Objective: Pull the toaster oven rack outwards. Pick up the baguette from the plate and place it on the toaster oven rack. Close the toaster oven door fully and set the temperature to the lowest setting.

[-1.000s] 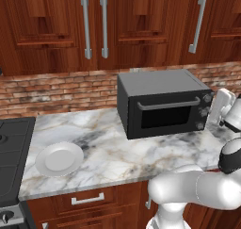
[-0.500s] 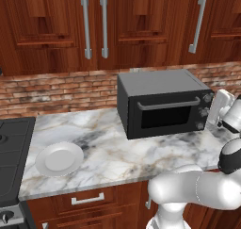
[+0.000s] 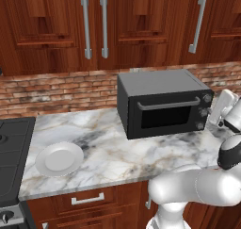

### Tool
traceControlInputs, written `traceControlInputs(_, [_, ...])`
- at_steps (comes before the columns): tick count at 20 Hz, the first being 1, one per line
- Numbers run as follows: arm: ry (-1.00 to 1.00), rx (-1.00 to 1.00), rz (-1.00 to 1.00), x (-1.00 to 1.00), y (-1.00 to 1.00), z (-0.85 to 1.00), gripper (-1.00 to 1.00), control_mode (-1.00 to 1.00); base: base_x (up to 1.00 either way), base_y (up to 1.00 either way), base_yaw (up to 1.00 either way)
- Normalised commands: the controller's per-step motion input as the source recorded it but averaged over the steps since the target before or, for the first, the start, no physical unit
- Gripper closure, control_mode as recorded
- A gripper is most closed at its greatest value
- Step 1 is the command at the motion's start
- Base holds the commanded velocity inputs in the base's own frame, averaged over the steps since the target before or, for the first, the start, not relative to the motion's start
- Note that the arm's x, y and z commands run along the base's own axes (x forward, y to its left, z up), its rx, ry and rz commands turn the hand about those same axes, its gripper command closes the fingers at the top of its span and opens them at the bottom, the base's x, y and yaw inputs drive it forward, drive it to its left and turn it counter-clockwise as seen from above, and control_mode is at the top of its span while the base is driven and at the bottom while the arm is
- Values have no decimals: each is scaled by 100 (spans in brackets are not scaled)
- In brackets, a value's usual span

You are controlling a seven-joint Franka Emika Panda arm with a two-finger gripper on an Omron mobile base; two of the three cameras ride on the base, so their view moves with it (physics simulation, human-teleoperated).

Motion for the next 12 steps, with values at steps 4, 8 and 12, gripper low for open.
traceControlInputs(4, [8, 4, -1, 0, 0, 2, -100, -100, 0, 0, 0])
traceControlInputs(8, [16, 0, 0, -8, 0, 2, -100, -100, 0, 0, 0])
traceControlInputs(12, [11, 0, 0, -14, 0, 6, -100, -100, 0, 0, 0])
